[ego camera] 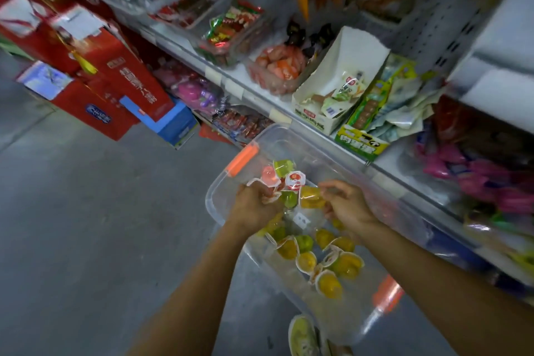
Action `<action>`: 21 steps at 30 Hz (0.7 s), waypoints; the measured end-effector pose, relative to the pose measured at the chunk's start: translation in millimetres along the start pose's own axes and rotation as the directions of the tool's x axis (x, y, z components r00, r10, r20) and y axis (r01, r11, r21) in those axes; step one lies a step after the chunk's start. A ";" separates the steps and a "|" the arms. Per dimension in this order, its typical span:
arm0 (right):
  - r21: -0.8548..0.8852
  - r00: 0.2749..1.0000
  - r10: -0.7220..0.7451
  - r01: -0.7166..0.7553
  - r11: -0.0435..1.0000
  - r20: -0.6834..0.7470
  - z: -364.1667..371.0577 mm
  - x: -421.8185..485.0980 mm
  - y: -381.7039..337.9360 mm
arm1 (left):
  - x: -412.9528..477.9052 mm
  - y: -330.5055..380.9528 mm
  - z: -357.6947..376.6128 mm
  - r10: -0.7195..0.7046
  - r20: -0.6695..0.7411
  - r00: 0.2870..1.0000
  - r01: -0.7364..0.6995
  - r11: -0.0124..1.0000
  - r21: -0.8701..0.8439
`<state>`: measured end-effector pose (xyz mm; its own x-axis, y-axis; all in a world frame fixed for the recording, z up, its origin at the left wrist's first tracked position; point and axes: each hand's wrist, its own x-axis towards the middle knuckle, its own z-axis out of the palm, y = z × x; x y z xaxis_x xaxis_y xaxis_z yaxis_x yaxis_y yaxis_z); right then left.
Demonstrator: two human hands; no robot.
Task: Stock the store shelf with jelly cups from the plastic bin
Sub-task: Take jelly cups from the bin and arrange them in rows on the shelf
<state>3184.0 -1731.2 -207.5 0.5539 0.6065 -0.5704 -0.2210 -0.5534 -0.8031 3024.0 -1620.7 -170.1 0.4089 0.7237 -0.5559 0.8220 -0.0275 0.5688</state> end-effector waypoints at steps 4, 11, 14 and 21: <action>0.411 0.998 0.038 -0.056 0.910 0.053 -32.7 -68.7 -32.2 | -58.5 45.6 2.3 0.032 -0.021 0.999 -0.038 0.889 -0.456; 0.576 0.984 -0.151 0.071 0.814 0.092 -105.3 -161.2 -79.7 | -140.6 121.0 -14.4 0.215 -0.020 0.976 -0.179 0.759 -0.626; 0.580 0.968 -0.225 0.119 0.806 0.114 -143.6 -204.4 -96.3 | -180.8 153.3 -17.8 0.326 -0.057 0.944 -0.299 0.767 -0.568; 0.482 0.922 -0.384 0.319 0.816 0.041 -268.4 -339.9 -86.5 | -311.3 236.3 35.3 0.623 -0.066 0.780 -0.576 0.671 -0.467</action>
<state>3230.2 -2042.8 102.1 0.5633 0.7951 -0.2247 -0.3908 0.0167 -0.9203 3105.0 -1876.8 116.0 0.8047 0.5923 -0.0395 0.1316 -0.1131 0.9848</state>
